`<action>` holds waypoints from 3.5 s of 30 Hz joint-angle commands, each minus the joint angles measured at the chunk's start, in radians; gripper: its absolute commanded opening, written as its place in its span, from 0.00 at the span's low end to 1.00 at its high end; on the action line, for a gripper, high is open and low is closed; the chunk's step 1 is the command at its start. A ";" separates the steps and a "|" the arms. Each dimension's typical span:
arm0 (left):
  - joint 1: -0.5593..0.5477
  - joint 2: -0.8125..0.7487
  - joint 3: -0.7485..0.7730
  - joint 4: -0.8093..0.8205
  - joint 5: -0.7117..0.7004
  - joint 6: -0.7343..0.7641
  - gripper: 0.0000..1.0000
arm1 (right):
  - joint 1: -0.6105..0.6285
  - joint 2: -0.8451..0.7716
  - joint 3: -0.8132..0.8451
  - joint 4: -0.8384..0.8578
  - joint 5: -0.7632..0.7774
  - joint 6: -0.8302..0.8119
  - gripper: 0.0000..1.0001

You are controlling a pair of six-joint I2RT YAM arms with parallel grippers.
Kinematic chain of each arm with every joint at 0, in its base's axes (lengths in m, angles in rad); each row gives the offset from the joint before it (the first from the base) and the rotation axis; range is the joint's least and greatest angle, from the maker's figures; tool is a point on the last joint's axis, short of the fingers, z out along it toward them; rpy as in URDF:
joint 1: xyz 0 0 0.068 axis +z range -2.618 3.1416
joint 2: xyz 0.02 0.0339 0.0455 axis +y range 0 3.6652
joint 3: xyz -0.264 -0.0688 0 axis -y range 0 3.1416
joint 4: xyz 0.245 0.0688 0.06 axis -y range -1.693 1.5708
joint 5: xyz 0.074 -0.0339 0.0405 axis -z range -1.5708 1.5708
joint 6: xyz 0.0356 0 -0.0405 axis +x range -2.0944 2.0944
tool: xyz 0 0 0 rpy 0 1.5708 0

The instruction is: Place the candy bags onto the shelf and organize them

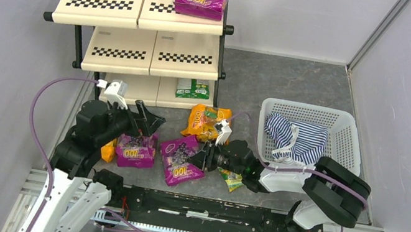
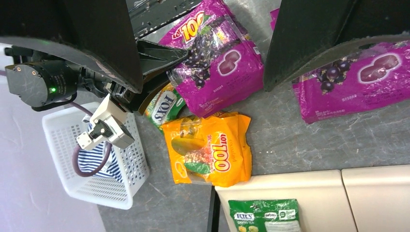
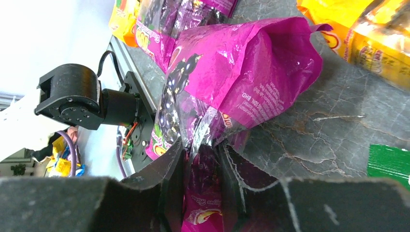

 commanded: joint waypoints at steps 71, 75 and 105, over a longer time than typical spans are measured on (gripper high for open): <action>-0.330 0.292 -0.444 1.249 -0.033 -0.944 1.00 | -0.187 -0.392 0.005 0.375 0.255 0.343 0.09; -0.358 0.334 -0.425 1.288 -0.062 -0.954 1.00 | -0.185 -0.388 -0.002 0.389 0.248 0.354 0.08; -0.433 0.338 -0.391 1.349 -0.232 -0.948 0.65 | -0.148 -0.439 -0.078 0.359 0.235 0.384 0.17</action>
